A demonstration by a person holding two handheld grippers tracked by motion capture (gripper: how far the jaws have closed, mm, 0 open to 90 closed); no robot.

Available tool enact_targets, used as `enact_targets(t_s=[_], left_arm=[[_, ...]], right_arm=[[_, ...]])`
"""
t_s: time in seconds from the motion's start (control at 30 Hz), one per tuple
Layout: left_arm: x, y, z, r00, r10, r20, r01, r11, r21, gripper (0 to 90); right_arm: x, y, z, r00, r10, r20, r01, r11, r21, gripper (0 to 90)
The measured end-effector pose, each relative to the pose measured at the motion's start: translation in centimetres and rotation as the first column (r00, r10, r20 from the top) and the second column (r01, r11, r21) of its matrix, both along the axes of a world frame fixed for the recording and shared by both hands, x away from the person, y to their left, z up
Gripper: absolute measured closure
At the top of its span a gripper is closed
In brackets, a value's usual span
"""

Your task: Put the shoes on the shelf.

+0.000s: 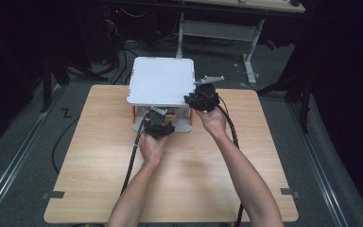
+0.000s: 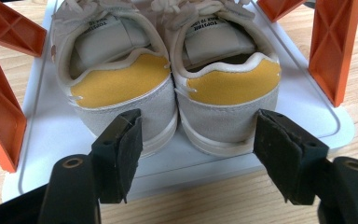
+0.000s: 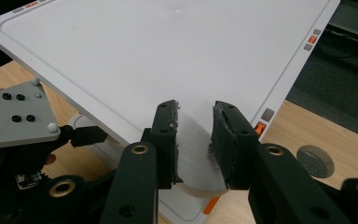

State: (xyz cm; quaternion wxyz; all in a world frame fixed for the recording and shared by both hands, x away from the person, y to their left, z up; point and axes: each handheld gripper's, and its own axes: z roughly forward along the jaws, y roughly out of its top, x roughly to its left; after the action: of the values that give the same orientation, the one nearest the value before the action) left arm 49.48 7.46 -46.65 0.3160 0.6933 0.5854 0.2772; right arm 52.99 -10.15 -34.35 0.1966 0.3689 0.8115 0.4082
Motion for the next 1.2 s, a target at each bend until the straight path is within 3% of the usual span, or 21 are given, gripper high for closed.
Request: enact_targets(t_s=[0.1, 0.2, 0.33, 0.43, 0.5, 0.57, 0.6, 0.87, 1.07, 1.2], left_arm=[[-0.1, -0.1, -0.2, 0.9998, -0.012, -0.014, 0.012, 0.9992, 0.037, 30.6], [-0.2, 0.2, -0.5, 0.999, -0.016, -0.041, 0.017, 0.9997, 0.016, 27.2], [-0.9, 0.5, -0.3, 0.9994, -0.02, -0.027, 0.02, 0.9998, 0.001, 26.9], [-1.5, 0.8, 0.2, 0.9993, -0.032, -0.02, 0.032, 0.9995, -0.004, 26.8], [-1.9, 0.9, 0.5, 0.9982, -0.055, -0.026, 0.055, 0.9985, 0.005, 27.2], [-2.5, 0.8, 0.7, 0.9969, -0.078, -0.015, 0.078, 0.9962, 0.039, 27.8], [-2.7, 0.9, 0.8, 0.9963, -0.086, -0.007, 0.086, 0.9951, 0.048, 28.2], [-4.3, 1.7, 2.2, 0.9905, -0.132, 0.037, 0.133, 0.9911, -0.012, 30.0], [-5.5, 2.6, 3.3, 0.9853, -0.16, 0.061, 0.163, 0.985, -0.056, 30.5], [-6.3, 3.3, 4.2, 0.9821, -0.173, 0.075, 0.179, 0.9808, -0.079, 30.0]], right_arm=[[0.0, 0.0, 0.0, 1.0, -0.001, 0.001, 0.001, 1.0, 0.001, 70.6], [-0.1, 0.0, 0.0, 1.0, -0.002, 0.004, 0.002, 1.0, 0.001, 70.6], [-0.1, 0.0, 0.0, 1.0, -0.007, 0.002, 0.007, 1.0, 0.001, 69.9], [-0.1, -0.2, -0.1, 0.9997, -0.023, 0.0, 0.023, 0.9996, 0.017, 63.6], [-0.3, -0.3, -0.1, 0.9997, -0.023, 0.005, 0.023, 0.9995, 0.02, 61.6], [-0.5, -0.4, -0.2, 0.9994, -0.029, 0.02, 0.029, 0.9991, 0.03, 60.5], [-0.7, -0.7, -0.3, 0.9995, -0.028, 0.017, 0.027, 0.998, 0.057, 59.0], [-1.8, -2.2, -0.1, 0.9996, -0.023, 0.018, 0.022, 0.9965, 0.08, 56.0], [-3.1, -5.1, 0.1, 0.9991, -0.043, 0.008, 0.041, 0.9895, 0.138, 54.1], [-4.0, -6.7, 0.5, 0.9987, -0.049, 0.016, 0.046, 0.9888, 0.142, 52.8]])
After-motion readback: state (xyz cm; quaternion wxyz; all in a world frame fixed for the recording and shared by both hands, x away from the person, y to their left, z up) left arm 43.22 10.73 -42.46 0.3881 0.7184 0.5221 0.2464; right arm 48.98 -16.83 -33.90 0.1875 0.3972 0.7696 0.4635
